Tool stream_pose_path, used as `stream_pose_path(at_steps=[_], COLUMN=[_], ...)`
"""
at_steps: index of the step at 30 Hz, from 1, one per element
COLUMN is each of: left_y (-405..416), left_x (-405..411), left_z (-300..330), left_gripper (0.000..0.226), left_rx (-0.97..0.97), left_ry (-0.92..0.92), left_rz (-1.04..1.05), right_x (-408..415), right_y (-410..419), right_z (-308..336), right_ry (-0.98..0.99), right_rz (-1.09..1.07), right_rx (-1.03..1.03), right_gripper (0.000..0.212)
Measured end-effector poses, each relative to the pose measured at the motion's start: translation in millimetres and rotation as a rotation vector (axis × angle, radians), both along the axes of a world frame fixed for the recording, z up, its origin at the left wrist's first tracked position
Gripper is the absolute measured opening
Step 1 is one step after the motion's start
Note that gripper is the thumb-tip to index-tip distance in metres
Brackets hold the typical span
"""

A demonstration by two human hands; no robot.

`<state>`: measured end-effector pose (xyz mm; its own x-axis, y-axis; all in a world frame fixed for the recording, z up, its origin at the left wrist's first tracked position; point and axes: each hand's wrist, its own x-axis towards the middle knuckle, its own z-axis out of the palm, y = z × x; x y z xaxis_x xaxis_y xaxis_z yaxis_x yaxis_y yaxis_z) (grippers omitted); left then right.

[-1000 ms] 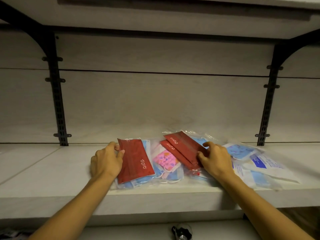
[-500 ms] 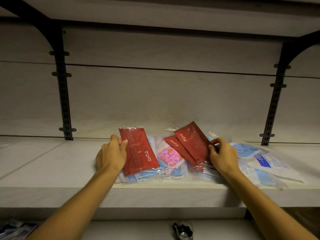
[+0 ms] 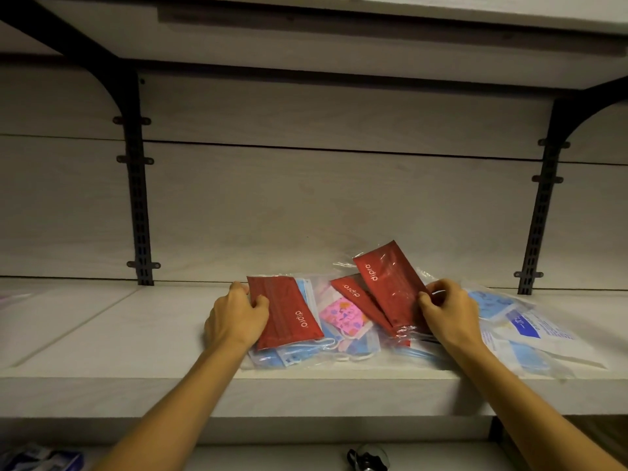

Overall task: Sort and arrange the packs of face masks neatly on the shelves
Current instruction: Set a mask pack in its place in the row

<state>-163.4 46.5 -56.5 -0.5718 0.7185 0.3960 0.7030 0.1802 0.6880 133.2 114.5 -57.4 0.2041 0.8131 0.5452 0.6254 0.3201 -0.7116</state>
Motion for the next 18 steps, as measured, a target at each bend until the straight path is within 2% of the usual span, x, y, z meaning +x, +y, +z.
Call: stream_pose_path(at_steps=[7, 11, 14, 16, 18], left_y=[-2.1, 1.2, -0.2, -0.8, -2.3], left_x=[0.1, -6.6, -10.0, -14.2, -20.8], left_z=[0.9, 1.4, 5.2, 5.5, 4.1], left_gripper=[0.039, 0.03, 0.004, 0.012, 0.01], left_rx=[-0.064, -0.066, -0.018, 0.023, 0.03], left_ry=[-0.035, -0.145, -0.264, -0.262, -0.169], left_rz=[-0.032, -0.069, -0.074, -0.088, -0.099], right_x=[-1.6, -5.5, -7.1, -7.0, -6.7], right_y=[-7.1, -10.6, -16.2, -20.2, -24.7], right_z=[3.8, 9.0, 13.3, 16.5, 23.3], right_ry=[-0.006, -0.019, 0.041, 0.085, 0.108], right_rz=[-0.003, -0.011, -0.016, -0.01, -0.001], right_rx=[-0.006, -0.048, -0.053, -0.047, -0.043], right_gripper=[0.008, 0.019, 0.022, 0.018, 0.014])
